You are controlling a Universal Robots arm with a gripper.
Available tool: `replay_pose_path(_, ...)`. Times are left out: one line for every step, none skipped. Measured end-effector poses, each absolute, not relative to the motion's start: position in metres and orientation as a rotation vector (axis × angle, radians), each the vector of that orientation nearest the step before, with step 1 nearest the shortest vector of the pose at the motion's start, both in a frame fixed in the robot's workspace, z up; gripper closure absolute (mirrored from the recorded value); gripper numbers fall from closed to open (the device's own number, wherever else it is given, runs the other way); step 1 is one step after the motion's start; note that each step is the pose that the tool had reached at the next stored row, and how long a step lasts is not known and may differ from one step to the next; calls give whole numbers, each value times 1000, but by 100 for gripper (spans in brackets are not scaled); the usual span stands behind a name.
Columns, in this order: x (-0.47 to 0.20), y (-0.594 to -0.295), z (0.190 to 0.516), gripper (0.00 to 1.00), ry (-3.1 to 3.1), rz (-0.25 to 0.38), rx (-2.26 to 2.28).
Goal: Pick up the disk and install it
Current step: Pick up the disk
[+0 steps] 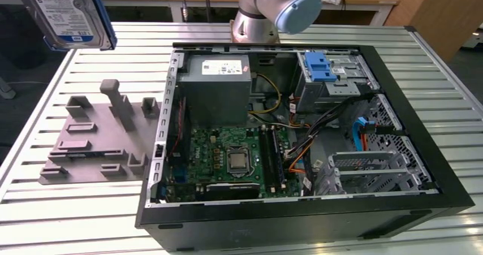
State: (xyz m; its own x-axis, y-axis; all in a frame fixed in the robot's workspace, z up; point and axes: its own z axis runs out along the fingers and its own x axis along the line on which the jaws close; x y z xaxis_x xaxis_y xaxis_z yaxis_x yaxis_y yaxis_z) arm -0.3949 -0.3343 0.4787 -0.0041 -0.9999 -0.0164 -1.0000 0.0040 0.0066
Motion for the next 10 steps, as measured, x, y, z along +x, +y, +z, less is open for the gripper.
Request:
replay_pose_path(-393,-334,479,64,2221,25,-2212)
replay_pose_path(-391,-334,479,64,2221,26,-2212)
replay_pose_path(-390,-334,479,64,2221,25,-2212)
replay_pose_path(-388,-334,479,64,2221,26,-2212)
replay_pose_path(-387,-334,479,64,2221,25,-2212)
replay_pose_path(-386,-334,479,64,2221,25,-2212)
replay_pose_path(-384,-334,479,64,2221,25,-2212)
replay_pose_path(-379,-334,479,64,2221,25,-2212)
replay_pose_path(-378,-334,479,64,2221,25,-2212)
replay_pose_path(-377,-334,479,64,2221,25,-2212)
